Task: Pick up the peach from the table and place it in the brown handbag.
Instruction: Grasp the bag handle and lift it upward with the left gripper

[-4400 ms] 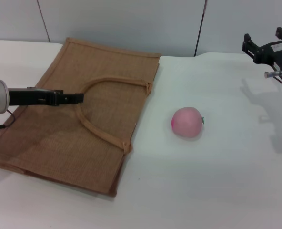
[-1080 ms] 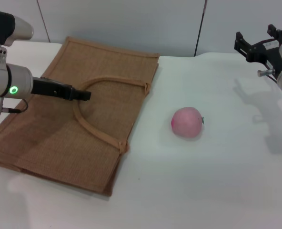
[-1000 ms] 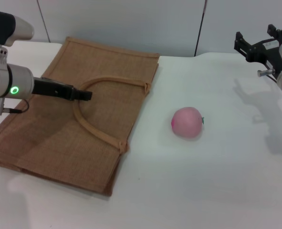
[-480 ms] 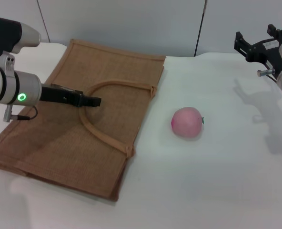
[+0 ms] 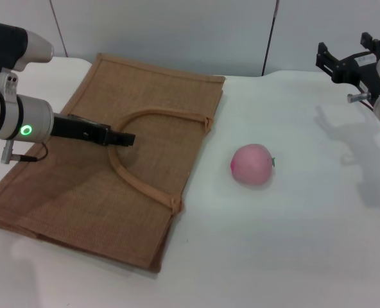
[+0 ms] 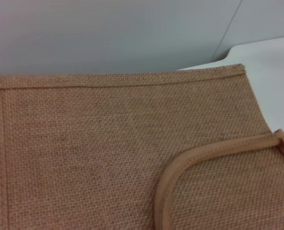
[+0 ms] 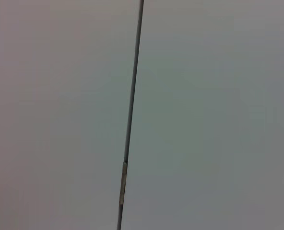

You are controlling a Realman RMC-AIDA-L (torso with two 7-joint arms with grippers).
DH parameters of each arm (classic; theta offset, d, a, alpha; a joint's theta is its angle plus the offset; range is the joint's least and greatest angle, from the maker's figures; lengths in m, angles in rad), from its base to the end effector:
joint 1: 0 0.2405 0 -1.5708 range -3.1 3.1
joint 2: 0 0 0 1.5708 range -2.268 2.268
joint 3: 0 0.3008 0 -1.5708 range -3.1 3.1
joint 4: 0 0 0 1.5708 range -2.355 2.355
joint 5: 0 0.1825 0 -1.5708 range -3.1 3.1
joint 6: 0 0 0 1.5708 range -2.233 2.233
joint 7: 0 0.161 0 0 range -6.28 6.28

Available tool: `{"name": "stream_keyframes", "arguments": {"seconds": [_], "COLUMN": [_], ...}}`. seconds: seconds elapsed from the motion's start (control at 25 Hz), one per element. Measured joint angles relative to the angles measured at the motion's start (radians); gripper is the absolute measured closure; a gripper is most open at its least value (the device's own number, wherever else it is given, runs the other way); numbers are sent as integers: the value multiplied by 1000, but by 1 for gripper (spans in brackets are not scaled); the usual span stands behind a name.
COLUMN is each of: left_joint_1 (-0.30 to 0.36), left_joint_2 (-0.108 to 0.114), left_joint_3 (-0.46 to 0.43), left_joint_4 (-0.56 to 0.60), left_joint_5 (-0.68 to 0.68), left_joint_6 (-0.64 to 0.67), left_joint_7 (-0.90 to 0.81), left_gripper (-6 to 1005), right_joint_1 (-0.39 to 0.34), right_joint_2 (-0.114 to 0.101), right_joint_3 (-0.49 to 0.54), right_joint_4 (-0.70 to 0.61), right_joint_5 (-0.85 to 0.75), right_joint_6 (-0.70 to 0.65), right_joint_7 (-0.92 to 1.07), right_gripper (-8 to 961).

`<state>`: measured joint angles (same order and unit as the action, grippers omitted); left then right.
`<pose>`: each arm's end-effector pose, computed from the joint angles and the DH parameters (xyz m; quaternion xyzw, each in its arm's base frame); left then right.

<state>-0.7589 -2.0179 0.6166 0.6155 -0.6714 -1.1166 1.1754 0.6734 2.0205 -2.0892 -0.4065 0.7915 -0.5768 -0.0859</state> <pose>-0.3003 0.4288 -0.0146 -0.8701 -0.4149 -0.0497 0.2615 0.2696 0.4571 -0.0388 -0.7632 0.2294 0.2069 0.5675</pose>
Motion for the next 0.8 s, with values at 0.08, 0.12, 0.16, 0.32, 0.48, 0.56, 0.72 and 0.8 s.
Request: {"name": "stream_keyframes", "arguments": {"seconds": [0.08,0.12,0.16,0.32,0.48,0.56,0.72,0.8], "left_joint_1": [0,-1,-2,-4,-4,-5,-8,-13], "left_joint_2": [2,4,7,11,11,10,10,10], "left_joint_3": [2,2,3,5,7,8,9,9], "left_joint_4": [0,0,0,1,1,-1,-3,-4], "left_joint_5": [5,7,12,16,16,16,29,49], "left_joint_6": [-2,-3,-5,-10,-11,-11,-11,-11], "left_joint_7": [-4,-6,-9,-12,-14,-14,-18,-29], "left_gripper": [352,353,354,357,360,361,364,366], "right_joint_1": [0,0,0,0,0,0,0,0], "right_joint_2": [0,0,0,0,0,0,0,0], "right_joint_3": [0,0,0,0,0,0,-5,-7], "right_joint_4": [0,0,0,0,0,0,0,0], "right_joint_5": [0,0,0,0,0,0,0,0], "right_joint_6": [0,0,0,0,0,0,0,0], "right_joint_7": [0,0,0,0,0,0,0,0], "right_gripper": [58,58,58,58,58,58,58,58]}}
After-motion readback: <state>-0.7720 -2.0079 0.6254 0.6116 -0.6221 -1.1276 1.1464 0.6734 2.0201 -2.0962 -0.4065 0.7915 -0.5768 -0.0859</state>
